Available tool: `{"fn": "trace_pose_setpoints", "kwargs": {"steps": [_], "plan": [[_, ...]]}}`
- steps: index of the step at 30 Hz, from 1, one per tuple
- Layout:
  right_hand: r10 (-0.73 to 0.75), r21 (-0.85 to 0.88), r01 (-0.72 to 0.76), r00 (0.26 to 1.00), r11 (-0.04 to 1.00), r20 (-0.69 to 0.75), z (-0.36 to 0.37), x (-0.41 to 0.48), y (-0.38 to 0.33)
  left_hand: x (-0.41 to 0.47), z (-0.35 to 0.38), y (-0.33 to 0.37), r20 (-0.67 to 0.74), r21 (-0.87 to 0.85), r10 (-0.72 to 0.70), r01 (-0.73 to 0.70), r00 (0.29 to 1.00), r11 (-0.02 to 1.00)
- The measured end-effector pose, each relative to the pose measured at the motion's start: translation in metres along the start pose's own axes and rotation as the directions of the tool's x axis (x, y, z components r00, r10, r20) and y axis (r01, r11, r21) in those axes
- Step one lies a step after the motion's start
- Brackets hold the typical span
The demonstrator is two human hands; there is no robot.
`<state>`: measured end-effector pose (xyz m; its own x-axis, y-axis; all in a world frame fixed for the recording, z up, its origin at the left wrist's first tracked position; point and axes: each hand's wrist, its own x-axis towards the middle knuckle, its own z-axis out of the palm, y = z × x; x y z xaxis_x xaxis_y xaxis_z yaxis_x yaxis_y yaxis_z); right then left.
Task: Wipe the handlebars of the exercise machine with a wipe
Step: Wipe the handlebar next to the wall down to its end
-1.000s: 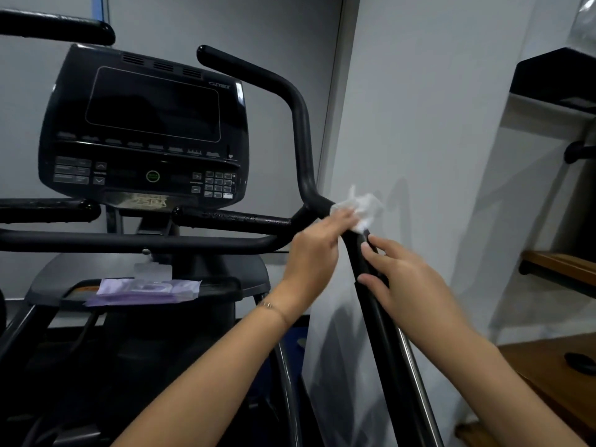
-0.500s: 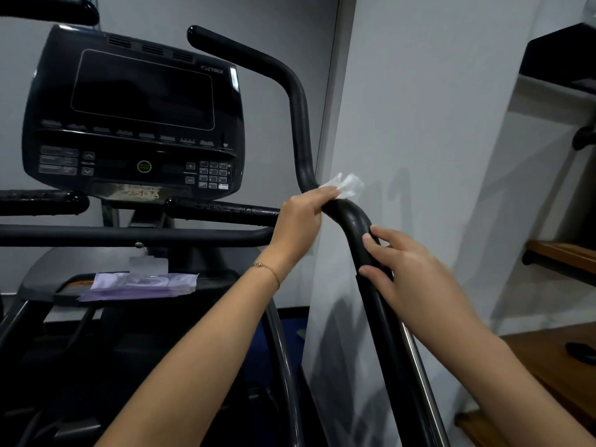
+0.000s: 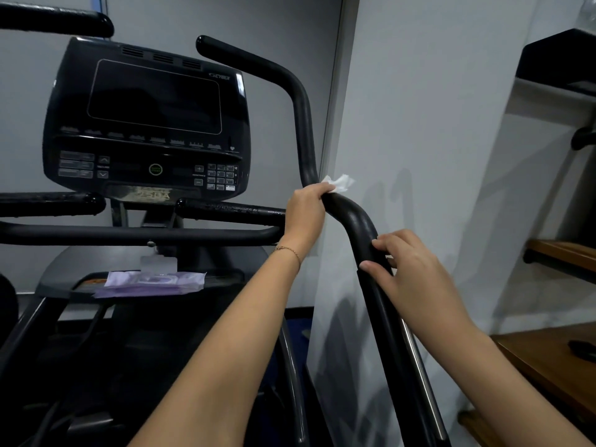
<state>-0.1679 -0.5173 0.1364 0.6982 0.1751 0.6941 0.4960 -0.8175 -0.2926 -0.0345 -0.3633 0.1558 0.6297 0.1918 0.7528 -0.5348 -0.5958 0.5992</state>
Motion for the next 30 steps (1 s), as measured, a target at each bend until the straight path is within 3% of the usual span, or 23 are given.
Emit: {"fn": "trace_pose_setpoints", "kwargs": {"steps": [3, 8, 10, 12, 15, 17, 19, 21, 27, 30], "plan": [[-0.002, -0.010, 0.002, 1.000, 1.000, -0.003, 0.001, -0.002, 0.000, -0.012, -0.001, 0.007, -0.051, 0.015, 0.038, -0.038, 0.998, 0.999], [-0.027, -0.008, 0.027, 0.999, 1.000, -0.026, 0.000, -0.004, 0.001, -0.083, -0.015, 0.024, -0.095, -0.043, 0.367, -0.372, 0.925, 0.927], [-0.052, -0.006, 0.052, 0.998, 0.999, -0.026, -0.003, -0.005, 0.000, -0.108, -0.014, 0.028, -0.096, -0.100, 0.386, -0.395, 0.917, 0.913], [-0.054, -0.023, 0.054, 0.999, 0.998, 0.004, -0.007, -0.009, 0.002, -0.112, -0.013, 0.033, -0.109, -0.229, 0.260, -0.279, 0.959, 0.933], [-0.001, -0.064, 0.004, 0.999, 0.998, 0.045, -0.010, -0.020, 0.005, -0.088, -0.011, 0.043, -0.097, -0.440, -0.052, 0.004, 0.994, 0.898], [0.010, -0.087, -0.003, 0.997, 0.996, 0.075, -0.008, -0.023, 0.004, -0.068, -0.010, 0.044, -0.043, -0.604, -0.278, 0.197, 0.960, 0.772], [0.007, -0.120, 0.006, 0.994, 0.993, 0.109, -0.009, -0.022, 0.003, -0.065, -0.010, 0.046, 0.039, -0.746, -0.402, 0.295, 0.915, 0.597], [-0.010, -0.178, 0.036, 0.989, 0.983, 0.144, -0.010, -0.020, 0.001, -0.082, -0.010, 0.051, 0.073, -0.783, -0.433, 0.320, 0.899, 0.533], [-0.035, -0.302, 0.086, 0.985, 0.949, 0.170, -0.010, -0.020, -0.005, -0.087, -0.006, 0.049, 0.020, -0.759, -0.438, 0.299, 0.899, 0.579], [-0.031, -0.319, 0.084, 0.985, 0.944, 0.167, -0.011, -0.020, -0.006, -0.056, -0.007, 0.038, 0.094, -0.800, -0.529, 0.380, 0.844, 0.464]]}}
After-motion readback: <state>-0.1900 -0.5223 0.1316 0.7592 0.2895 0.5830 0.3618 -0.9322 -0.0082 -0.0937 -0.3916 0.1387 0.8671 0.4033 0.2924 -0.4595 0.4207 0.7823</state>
